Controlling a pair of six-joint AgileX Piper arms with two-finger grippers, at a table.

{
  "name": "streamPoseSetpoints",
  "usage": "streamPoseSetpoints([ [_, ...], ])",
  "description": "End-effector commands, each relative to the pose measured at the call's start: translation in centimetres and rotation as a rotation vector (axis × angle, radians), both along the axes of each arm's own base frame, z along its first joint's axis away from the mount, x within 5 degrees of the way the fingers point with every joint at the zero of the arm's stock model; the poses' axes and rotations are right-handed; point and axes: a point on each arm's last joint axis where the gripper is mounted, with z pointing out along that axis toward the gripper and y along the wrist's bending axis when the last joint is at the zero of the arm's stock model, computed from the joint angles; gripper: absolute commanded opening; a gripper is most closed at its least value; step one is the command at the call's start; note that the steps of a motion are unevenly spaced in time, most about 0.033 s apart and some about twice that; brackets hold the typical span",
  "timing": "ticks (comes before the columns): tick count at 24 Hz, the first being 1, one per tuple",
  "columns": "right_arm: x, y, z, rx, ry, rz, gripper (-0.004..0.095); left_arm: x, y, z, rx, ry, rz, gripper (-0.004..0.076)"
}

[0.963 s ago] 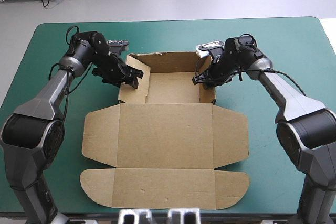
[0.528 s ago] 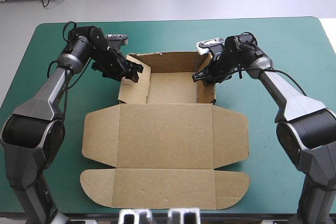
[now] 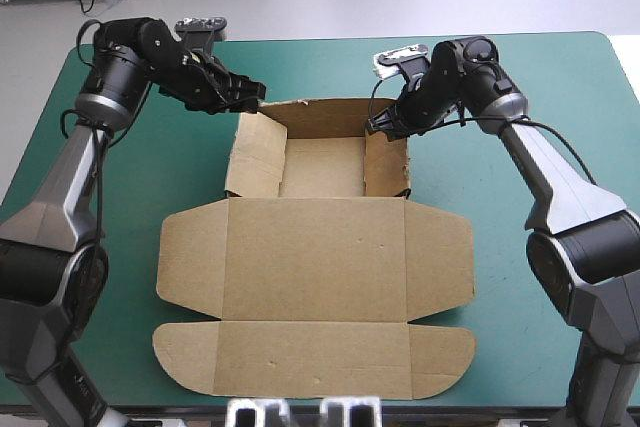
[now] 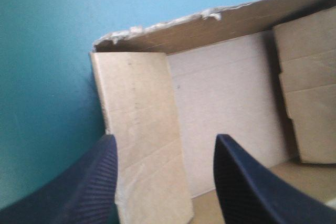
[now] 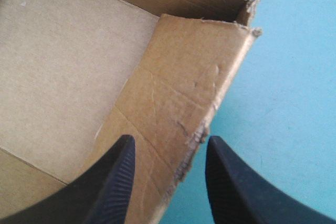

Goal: Fold the box

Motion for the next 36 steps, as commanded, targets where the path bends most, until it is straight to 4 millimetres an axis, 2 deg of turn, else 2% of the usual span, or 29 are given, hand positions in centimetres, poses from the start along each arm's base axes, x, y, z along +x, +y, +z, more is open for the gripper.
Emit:
streamPoseSetpoints([
  [1, -1.3, -1.2, 3.9, -0.049, -0.07, -0.007, 0.0395, -5.2, 0.0, 6.9, -0.139, -0.129, -0.088, 0.0245],
  [4, -1.6, -1.7, 4.5, -0.049, -0.067, -0.084, 0.0395, -9.6, 0.9, 11.1, -0.126, -0.289, -0.157, 0.0028],
  [5, -1.7, -1.6, 4.6, -0.038, -0.065, -0.082, 0.0395, -11.1, 1.5, 12.3, -0.095, -0.34, -0.144, -0.0008],
  [8, -1.9, -1.1, 4.7, 0.017, -0.043, -0.071, 0.0395, -14.7, 3.1, 14.6, -0.028, -0.449, -0.107, -0.0011],
  [12, -2.0, -0.8, 4.6, 0.057, -0.021, -0.063, 0.0395, -18.9, 4.0, 15.6, -0.033, -0.502, -0.103, -0.0011],
  [14, -2.0, -0.8, 4.5, 0.056, -0.02, -0.063, 0.0394, -20.2, 4.3, 15.0, -0.03, -0.491, -0.105, -0.0011],
  [18, -2.0, -0.8, 3.7, 0.045, 0.008, -0.064, 0.0395, -22.3, 5.0, 11.4, 0.015, -0.396, -0.101, -0.0011],
  [25, -1.4, -0.4, 0.3, 0.032, 0.105, -0.067, 0.038, -25.2, 6.2, 6.6, 0.094, -0.301, -0.083, -0.0011],
  [27, -1.1, -0.1, -0.5, 0.037, 0.132, -0.066, 0.0326, -26.0, 6.4, 5.7, 0.099, -0.286, -0.083, -0.0011],
  [29, -0.7, 0.2, -1.4, 0.051, 0.16, -0.065, 0.0213, -26.8, 6.6, 5.1, 0.101, -0.284, -0.083, -0.0011],
  [30, -0.6, 0.4, -1.8, 0.058, 0.173, -0.065, 0.0141, -27.2, 6.8, 4.9, 0.105, -0.287, -0.081, -0.0011],
  [31, -0.3, 0.5, -2.6, 0.058, 0.195, -0.065, 0.0001, -28.0, 7.1, 4.6, 0.118, -0.3, -0.075, -0.0011],
  [36, 0.0, 0.8, -3.6, 0.06, 0.224, -0.065, -0.0024, -29.7, 8.0, 4.9, 0.167, -0.359, -0.045, -0.0011],
])
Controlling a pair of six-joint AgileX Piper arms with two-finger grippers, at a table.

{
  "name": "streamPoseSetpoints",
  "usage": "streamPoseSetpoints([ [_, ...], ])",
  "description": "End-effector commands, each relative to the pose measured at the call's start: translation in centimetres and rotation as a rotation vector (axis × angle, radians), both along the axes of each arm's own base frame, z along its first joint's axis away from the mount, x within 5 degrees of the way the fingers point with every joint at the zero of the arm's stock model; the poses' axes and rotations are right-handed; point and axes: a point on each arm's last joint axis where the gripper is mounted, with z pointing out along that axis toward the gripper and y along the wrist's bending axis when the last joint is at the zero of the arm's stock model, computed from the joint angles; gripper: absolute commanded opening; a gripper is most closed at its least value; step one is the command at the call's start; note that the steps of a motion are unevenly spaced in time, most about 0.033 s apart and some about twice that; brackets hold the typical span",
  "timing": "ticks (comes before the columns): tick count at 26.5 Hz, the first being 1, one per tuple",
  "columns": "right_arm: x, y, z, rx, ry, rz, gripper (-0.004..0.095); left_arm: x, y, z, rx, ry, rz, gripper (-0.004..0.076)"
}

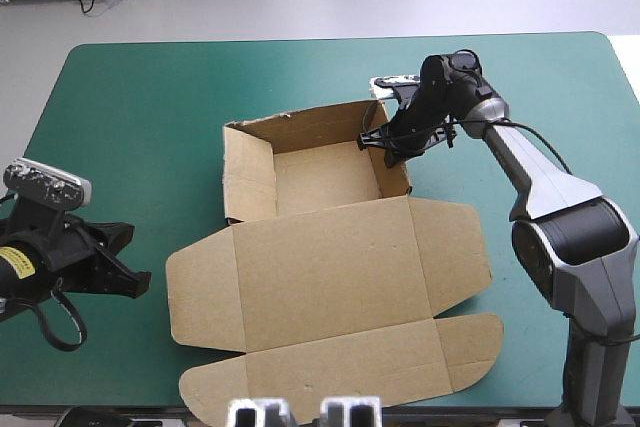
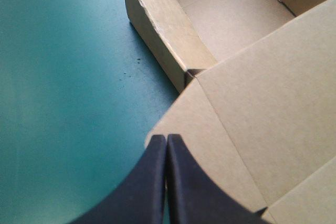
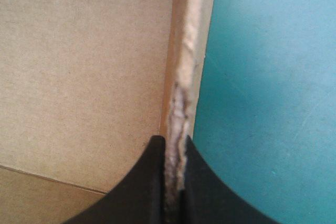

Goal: Fold the box

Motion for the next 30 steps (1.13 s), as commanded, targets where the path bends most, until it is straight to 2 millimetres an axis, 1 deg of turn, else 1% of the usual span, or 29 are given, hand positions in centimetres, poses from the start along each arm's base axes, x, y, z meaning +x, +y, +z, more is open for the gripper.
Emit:
streamPoseSetpoints([
  [1, -0.6, -0.3, 1.8, 0.0, -0.023, 0.026, -0.0024, -0.9, 0.4, 0.4, 0.023, 0.0, 0.007, -0.0011],
  [5, -1.0, -1.0, 3.2, -0.041, -0.077, 0.034, -0.0023, -0.8, 0.6, 0.4, 0.049, -0.008, 0.023, -0.0011],
  [6, -1.1, -1.6, 3.8, -0.072, -0.105, 0.032, -0.0023, -0.8, 0.7, 0.4, 0.051, -0.008, 0.025, -0.0011],
  [8, -1.3, -3.8, 5.8, -0.121, -0.168, -0.006, -0.0024, -0.8, 0.7, 0.4, 0.055, -0.009, 0.027, -0.0011],
  [9, -1.4, -5.7, 7.0, -0.134, -0.204, -0.031, -0.0024, -0.8, 0.7, 0.4, 0.055, -0.009, 0.027, -0.0011],
  [11, -1.5, -8.2, 8.3, -0.139, -0.234, -0.073, -0.0024, -0.8, 0.7, 0.4, 0.055, -0.009, 0.027, -0.0011],
  [12, -1.6, -9.8, 9.0, -0.142, -0.248, -0.113, -0.0023, -0.8, 0.7, 0.4, 0.055, -0.009, 0.027, -0.0011],
  [14, -1.9, -13.3, 10.1, -0.154, -0.273, -0.193, -0.0024, -0.8, 0.7, 0.4, 0.055, -0.009, 0.027, -0.0011],
  [15, -2.0, -14.8, 10.5, -0.161, -0.282, -0.223, -0.0024, -0.8, 0.7, 0.4, 0.055, -0.009, 0.027, -0.0011],
  [17, -2.4, -18.4, 11.0, -0.179, -0.292, -0.303, -0.0024, -0.8, 0.7, 0.4, 0.059, -0.01, 0.029, -0.0011],
  [20, -3.1, -23.5, 11.2, -0.202, -0.285, -0.428, -0.0024, -0.7, 0.8, 0.4, 0.066, -0.011, 0.034, -0.0011],
  [23, -3.7, -27.2, 10.8, -0.235, -0.272, -0.486, -0.0024, -0.7, 0.8, 0.4, 0.066, -0.011, 0.034, -0.0011],
  [25, -3.9, -29.1, 10.3, -0.249, -0.254, -0.519, -0.0024, -0.7, 0.8, 0.4, 0.067, -0.012, 0.035, -0.0011],
  [27, -3.8, -30.1, 9.6, -0.257, -0.238, -0.525, -0.0024, -0.7, 0.8, 0.4, 0.066, -0.011, 0.034, -0.0011],
  [30, -3.1, -30.9, 8.0, -0.274, -0.2, -0.487, -0.0022, -0.7, 0.8, 0.4, 0.066, -0.011, 0.034, -0.0011],
])
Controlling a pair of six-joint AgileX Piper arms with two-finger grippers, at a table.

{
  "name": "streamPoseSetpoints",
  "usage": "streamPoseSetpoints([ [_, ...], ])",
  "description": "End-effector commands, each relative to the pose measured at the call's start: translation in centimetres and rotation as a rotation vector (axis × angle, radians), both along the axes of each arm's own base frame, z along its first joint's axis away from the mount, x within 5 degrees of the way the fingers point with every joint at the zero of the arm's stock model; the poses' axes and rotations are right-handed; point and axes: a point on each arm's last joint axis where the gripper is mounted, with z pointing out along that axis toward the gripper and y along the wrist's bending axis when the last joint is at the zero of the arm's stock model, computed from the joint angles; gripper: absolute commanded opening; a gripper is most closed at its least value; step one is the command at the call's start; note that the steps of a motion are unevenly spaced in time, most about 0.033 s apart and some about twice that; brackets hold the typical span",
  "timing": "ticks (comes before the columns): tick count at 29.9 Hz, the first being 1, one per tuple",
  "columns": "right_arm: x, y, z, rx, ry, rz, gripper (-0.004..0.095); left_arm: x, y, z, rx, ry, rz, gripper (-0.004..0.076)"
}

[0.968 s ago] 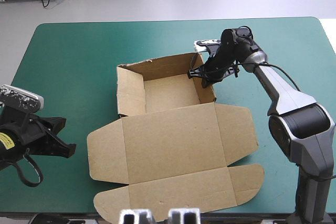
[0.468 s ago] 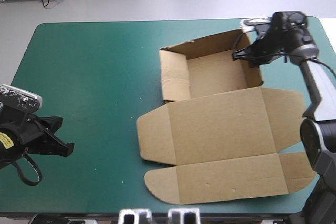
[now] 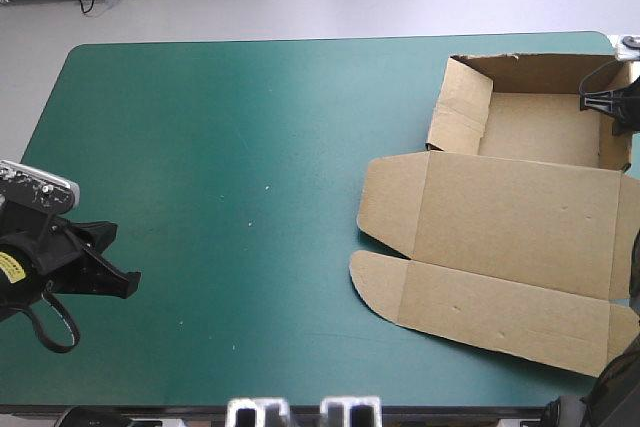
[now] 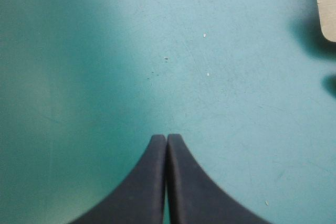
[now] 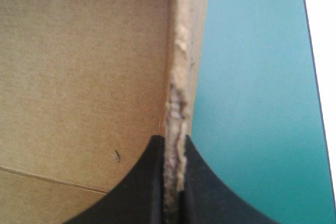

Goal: Fold the box

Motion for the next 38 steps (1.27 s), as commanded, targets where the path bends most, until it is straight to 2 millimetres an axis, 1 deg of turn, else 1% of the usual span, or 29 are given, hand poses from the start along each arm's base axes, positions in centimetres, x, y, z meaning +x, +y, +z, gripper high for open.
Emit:
streamPoseSetpoints([
  [1, -0.2, -0.4, 0.8, -0.026, -0.01, 0.043, -0.0021, -0.4, 0.0, 0.3, 0.001, 0.021, -0.005, -0.0011],
  [3, 0.2, -0.6, -0.1, -0.03, 0.013, 0.071, -0.0002, -0.4, 0.0, 0.3, 0.001, 0.021, -0.005, -0.0011],
  [5, 0.6, -0.8, -0.9, -0.038, 0.037, 0.087, 0.0048, -0.4, 0.0, 0.3, 0.001, 0.021, -0.005, -0.0011],
  [7, 0.8, -1.0, -1.5, -0.041, 0.055, 0.087, 0.0126, -0.4, 0.0, 0.3, 0.001, 0.021, -0.005, -0.0011],
  [10, 1.0, -1.0, -1.8, -0.036, 0.061, 0.087, 0.0247, -0.4, 0.0, 0.3, 0.001, 0.021, -0.005, -0.0011],
  [12, 1.0, -1.1, -1.9, -0.047, 0.066, 0.109, 0.0291, -0.4, 0.0, 0.3, 0.003, 0.021, -0.004, -0.0011],
  [14, 0.9, -1.2, -1.9, -0.069, 0.074, 0.13, 0.0298, -0.3, 0.2, 0.3, 0.019, 0.017, 0.006, -0.0011],
  [23, 0.6, -1.9, -1.8, -0.147, 0.11, 0.111, 0.0306, -0.2, 0.7, 0.3, 0.063, 0.008, 0.034, -0.0011],
  [29, 0.5, -2.0, -1.7, -0.156, 0.112, 0.105, 0.0307, -0.2, 0.7, 0.3, 0.063, 0.008, 0.034, -0.0011],
  [31, 0.6, -1.7, -1.7, -0.128, 0.097, 0.094, 0.0306, -0.2, 0.7, 0.3, 0.063, 0.008, 0.034, -0.0011],
  [34, 0.7, -1.4, -0.9, -0.1, 0.057, 0.095, 0.0305, -0.2, 0.7, 0.3, 0.063, 0.008, 0.034, -0.0011],
  [36, 0.8, -1.2, 0.0, -0.084, 0.018, 0.097, 0.0305, -0.2, 0.7, 0.3, 0.063, 0.008, 0.034, -0.0011],
  [38, 0.8, -0.9, 1.4, -0.079, -0.034, 0.098, 0.0305, -0.2, 0.7, 0.3, 0.063, 0.008, 0.034, -0.0011],
])
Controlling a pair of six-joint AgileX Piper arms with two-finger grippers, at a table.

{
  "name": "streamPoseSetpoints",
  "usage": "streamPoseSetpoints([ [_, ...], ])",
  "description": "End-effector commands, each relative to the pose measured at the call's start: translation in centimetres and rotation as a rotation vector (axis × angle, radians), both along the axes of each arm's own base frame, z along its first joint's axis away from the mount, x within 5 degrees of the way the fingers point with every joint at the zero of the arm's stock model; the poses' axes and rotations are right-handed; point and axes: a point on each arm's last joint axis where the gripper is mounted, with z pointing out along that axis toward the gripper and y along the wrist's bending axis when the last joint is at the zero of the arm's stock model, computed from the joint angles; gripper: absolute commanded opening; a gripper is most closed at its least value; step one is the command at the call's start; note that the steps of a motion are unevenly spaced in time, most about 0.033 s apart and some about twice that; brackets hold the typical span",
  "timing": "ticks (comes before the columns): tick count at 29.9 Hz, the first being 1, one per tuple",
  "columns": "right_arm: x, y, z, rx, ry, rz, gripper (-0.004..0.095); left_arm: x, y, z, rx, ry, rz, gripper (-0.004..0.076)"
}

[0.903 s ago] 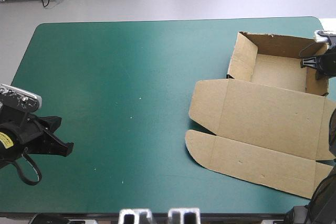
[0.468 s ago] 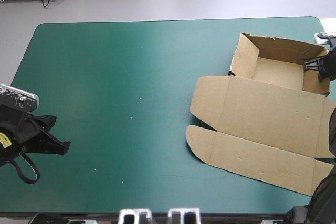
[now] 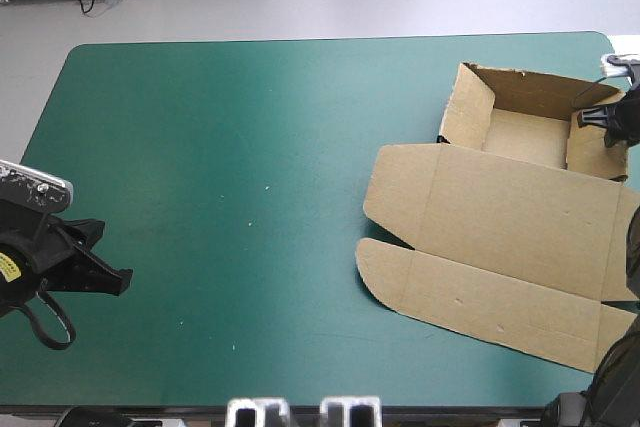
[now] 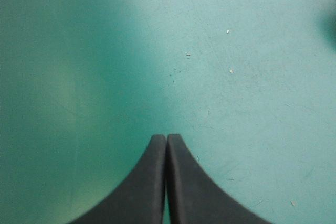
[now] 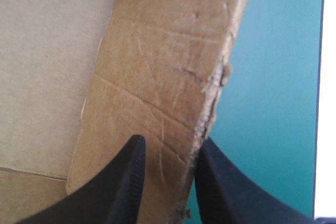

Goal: Fold the box

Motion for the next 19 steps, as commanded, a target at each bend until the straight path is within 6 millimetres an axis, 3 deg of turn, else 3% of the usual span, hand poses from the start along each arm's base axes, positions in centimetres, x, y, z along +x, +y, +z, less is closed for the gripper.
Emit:
streamPoseSetpoints([
  [1, -1.3, 0.5, 5.8, -0.02, -0.156, -0.005, 0.0305, -0.4, 0.1, 0.3, 0.002, 0.021, -0.001, -0.0011],
  [8, -3.2, 1.2, 11.6, -0.088, -0.314, -0.006, 0.0301, -0.3, 0.2, 0.3, 0.013, 0.018, 0.006, -0.0011],
  [10, -4.1, 1.6, 12.9, -0.076, -0.355, -0.052, 0.0243, -0.3, 0.4, 0.4, 0.031, 0.007, 0.018, -0.0011],
  [14, -6.1, 2.9, 15.3, -0.026, -0.434, -0.062, -0.0027, -0.1, 0.3, 0.5, 0.024, -0.014, 0.018, -0.0011],
  [19, -9.3, 6.2, 16.7, 0.163, -0.501, 0.009, -0.0013, 0.4, 0.2, 1.2, -0.021, -0.099, 0.037, -0.0011],
])
